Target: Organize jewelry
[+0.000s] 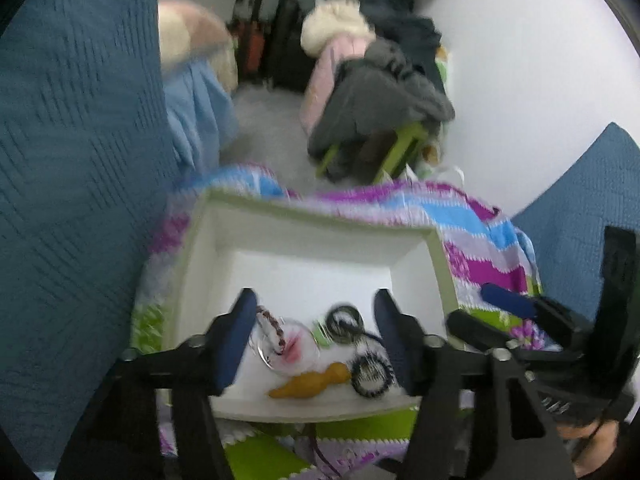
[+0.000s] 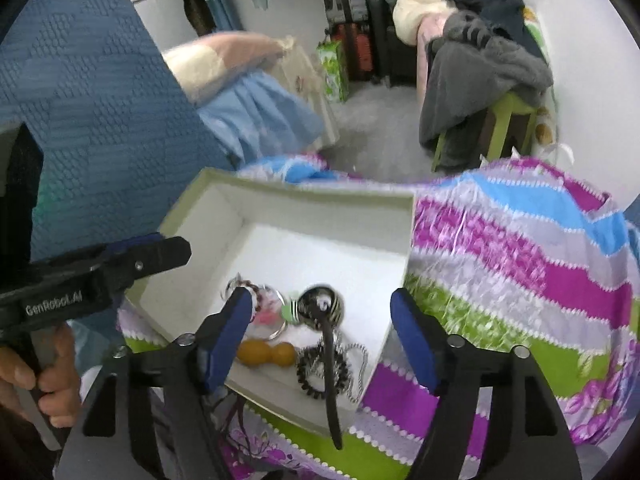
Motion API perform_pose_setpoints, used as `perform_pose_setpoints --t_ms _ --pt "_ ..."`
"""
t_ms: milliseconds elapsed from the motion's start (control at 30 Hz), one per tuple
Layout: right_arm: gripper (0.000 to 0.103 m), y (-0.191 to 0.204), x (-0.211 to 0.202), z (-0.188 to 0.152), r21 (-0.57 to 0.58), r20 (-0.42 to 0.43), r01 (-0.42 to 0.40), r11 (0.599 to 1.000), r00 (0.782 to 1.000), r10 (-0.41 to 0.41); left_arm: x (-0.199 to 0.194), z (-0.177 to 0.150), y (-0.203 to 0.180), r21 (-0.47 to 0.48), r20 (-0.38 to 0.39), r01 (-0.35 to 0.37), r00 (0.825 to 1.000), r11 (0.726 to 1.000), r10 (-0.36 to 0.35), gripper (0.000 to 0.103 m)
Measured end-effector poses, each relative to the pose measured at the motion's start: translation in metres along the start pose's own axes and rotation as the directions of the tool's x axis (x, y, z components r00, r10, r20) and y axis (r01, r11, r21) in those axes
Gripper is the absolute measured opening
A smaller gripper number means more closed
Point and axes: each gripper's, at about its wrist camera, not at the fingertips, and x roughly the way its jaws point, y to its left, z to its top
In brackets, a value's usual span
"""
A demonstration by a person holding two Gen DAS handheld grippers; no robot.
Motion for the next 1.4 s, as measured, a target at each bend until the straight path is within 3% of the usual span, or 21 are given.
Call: perform_pose_setpoints --t_ms 100,300,467,700,867,1100,1400 --pt "0.087 -0.002 -0.026 0.014 -0.001 0.06 0.024 1.0 0.998 -0.024 -0.022 0.009 -0.01 0.031 0.024 0.0 1.0 1.0 -0.001 0.07" --pt "0.102 0.0 -0.093 0.036 0.003 0.206 0.043 0.999 0.978 -0.043 -0.088 0.023 -0.036 0.093 0.125 -0.021 0.992 0.995 0.009 0.078" --pt "0.103 0.006 -0.144 0.04 0.024 0.304 0.031 0.999 0.952 -0.036 -0.156 0.024 -0.063 0.148 0.253 -0.055 0.967 0.987 0.016 0.083" --pt "0.103 0.026 -0.197 0.022 0.012 0.41 0.036 0.999 0.911 -0.038 -0.21 0.006 -0.091 0.174 0.307 -0.104 0.951 0.979 0.046 0.083" --pt "0.103 0.034 -0.214 0.0 0.015 0.437 0.054 0.998 0.898 -0.055 -0.232 -0.013 -0.104 0.18 0.338 -0.117 0.94 0.977 0.05 0.083" --pt "0.103 0.041 -0.224 -0.03 0.016 0.437 0.065 0.998 0.897 -0.066 -0.253 -0.04 -0.111 0.154 0.378 -0.117 0.924 0.981 0.051 0.083" --pt "0.103 0.048 -0.211 -0.058 -0.017 0.393 0.092 0.996 0.916 -0.078 -0.242 -0.06 -0.101 0.094 0.35 -0.15 0.93 0.984 0.108 0.083"
